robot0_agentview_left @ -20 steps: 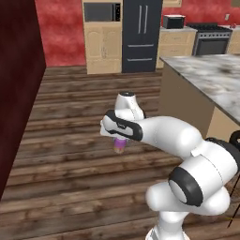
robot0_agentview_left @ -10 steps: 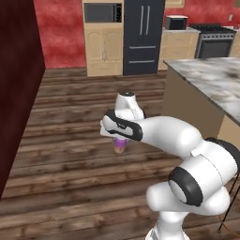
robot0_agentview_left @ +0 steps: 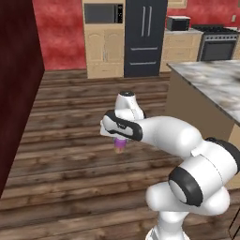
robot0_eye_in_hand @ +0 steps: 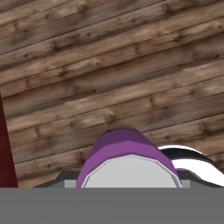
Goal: Four empty soda cans are scattered around the kitchen. Gather all the cans and cluster them next to the stove for recycling.
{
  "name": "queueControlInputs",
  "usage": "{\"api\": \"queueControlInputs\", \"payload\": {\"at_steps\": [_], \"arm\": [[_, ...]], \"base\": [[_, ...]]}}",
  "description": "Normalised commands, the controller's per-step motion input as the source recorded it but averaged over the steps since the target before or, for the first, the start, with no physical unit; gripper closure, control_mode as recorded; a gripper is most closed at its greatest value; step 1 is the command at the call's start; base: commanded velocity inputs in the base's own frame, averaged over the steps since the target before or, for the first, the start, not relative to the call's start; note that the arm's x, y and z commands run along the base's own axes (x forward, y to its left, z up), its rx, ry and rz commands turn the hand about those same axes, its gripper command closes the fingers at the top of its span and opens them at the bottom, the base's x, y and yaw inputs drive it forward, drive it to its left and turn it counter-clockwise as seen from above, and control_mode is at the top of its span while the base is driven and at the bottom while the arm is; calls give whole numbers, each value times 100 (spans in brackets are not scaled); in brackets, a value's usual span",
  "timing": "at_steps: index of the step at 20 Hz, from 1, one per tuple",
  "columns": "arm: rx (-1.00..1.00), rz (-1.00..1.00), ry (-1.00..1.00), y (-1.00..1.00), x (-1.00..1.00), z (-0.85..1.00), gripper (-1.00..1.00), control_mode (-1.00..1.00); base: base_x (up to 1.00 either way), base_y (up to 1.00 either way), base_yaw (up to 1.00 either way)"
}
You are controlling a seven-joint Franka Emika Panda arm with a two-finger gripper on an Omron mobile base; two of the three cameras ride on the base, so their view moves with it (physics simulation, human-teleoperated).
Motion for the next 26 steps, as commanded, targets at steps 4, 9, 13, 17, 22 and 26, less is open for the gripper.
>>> {"api": "queueControlInputs", "payload": {"at_steps": [4, 9, 13, 17, 22, 26], "arm": [[0, 0, 0, 0, 0, 0, 100, 100], [0, 0, 0, 0, 0, 0, 100, 100], [0, 0, 0, 0, 0, 0, 100, 100], [0, 0, 0, 0, 0, 0, 100, 100], [0, 0, 0, 0, 0, 0, 100, 100], [0, 0, 0, 0, 0, 0, 100, 100]], "base": [[54, -23, 0], [55, -25, 0], [55, -24, 0], [56, -24, 0], [54, -24, 0], [53, -24, 0]]}}
